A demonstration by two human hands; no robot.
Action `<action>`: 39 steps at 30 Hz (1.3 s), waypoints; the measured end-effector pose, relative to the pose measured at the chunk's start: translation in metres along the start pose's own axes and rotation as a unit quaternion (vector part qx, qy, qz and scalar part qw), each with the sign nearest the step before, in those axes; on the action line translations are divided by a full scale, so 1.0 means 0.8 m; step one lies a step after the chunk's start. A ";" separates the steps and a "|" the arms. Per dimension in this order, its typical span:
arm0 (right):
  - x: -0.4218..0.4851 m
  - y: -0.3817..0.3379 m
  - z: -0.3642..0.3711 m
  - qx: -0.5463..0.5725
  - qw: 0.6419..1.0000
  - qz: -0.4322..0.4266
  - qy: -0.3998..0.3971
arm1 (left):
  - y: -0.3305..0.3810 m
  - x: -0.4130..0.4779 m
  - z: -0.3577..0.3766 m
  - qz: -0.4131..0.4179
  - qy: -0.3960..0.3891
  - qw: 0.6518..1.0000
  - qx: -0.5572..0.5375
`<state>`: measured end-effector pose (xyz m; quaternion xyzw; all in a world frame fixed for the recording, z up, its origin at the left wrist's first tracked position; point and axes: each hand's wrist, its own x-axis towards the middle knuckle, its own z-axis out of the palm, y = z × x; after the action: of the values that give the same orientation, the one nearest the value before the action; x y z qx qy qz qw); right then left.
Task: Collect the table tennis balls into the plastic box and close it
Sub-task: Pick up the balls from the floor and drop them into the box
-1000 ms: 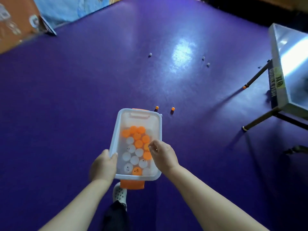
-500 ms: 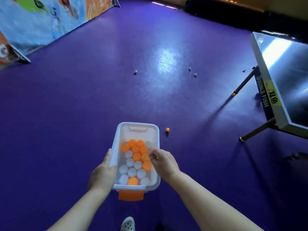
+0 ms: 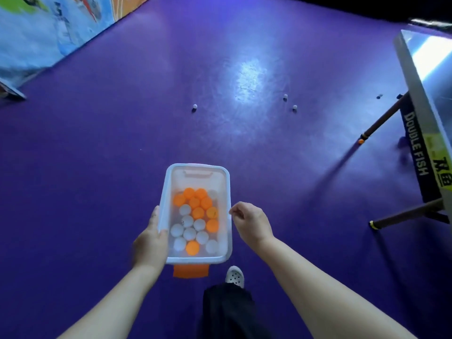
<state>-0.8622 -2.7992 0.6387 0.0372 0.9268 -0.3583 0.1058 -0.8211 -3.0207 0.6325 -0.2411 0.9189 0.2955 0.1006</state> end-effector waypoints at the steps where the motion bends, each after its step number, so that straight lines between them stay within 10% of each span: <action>1: 0.024 0.007 -0.010 -0.008 1.000 0.004 -0.002 | 0.014 0.016 0.004 -0.008 0.007 1.000 -0.002; 23: 0.388 0.179 0.138 -0.117 0.976 0.143 -0.118 | 0.034 0.399 0.164 -0.101 -0.001 0.995 -0.004; 39: 0.545 0.522 0.468 -0.254 0.930 -0.020 -0.266 | -0.127 0.599 0.511 -0.085 0.057 0.995 -0.006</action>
<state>-1.1629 -2.7447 -0.0024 -0.1065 0.9254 -0.1101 0.3468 -1.1660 -3.0346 0.0959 -0.3352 0.8976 0.2772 0.0717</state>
